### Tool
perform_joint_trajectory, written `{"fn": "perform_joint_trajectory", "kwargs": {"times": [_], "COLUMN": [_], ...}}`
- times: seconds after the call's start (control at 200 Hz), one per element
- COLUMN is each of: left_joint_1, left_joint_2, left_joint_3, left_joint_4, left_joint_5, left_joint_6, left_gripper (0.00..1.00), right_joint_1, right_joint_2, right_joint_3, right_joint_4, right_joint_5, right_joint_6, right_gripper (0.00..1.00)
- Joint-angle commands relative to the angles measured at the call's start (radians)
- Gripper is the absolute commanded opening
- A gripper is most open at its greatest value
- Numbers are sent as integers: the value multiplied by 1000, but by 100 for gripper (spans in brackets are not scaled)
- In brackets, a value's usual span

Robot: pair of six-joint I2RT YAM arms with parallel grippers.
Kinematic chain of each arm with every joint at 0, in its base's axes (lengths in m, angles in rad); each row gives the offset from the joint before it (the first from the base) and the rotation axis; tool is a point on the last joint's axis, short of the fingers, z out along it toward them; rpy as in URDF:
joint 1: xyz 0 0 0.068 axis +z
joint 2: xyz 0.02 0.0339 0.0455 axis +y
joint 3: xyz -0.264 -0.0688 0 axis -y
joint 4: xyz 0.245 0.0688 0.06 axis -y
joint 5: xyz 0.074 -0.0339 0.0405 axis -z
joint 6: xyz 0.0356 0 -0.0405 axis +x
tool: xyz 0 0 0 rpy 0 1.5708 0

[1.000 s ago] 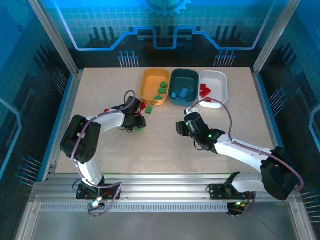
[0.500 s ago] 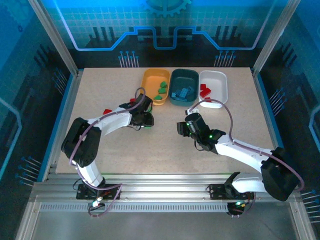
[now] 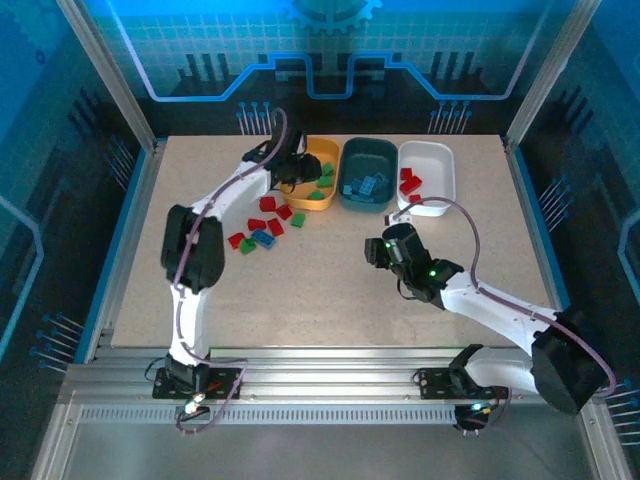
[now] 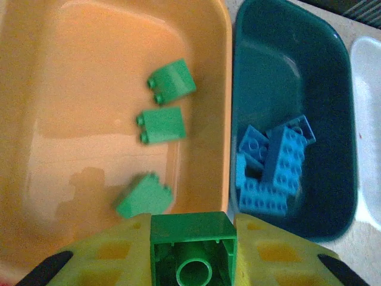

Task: Sort the legos into containers by color

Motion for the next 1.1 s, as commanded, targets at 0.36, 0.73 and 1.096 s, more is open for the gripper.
{"fn": "perform_joint_trajectory", "kwargs": {"times": [0.36, 0.73, 1.096], "left_joint_1": [10, 68, 72], "left_joint_2": [245, -441, -723], "left_joint_3": [383, -445, -1067], "left_joint_4": [-143, 23, 116], "left_joint_5": [74, 17, -101], "left_joint_6": [-44, -95, -80], "left_gripper": [70, 82, 75], "right_joint_1": [-31, -31, -31], "right_joint_2": [-24, -17, 35], "right_joint_3": [-26, -27, -15], "right_joint_4": [8, 16, 27], "right_joint_5": [-14, -51, -105], "right_joint_6": [28, 42, 65], "right_gripper": [61, 61, 61]}}
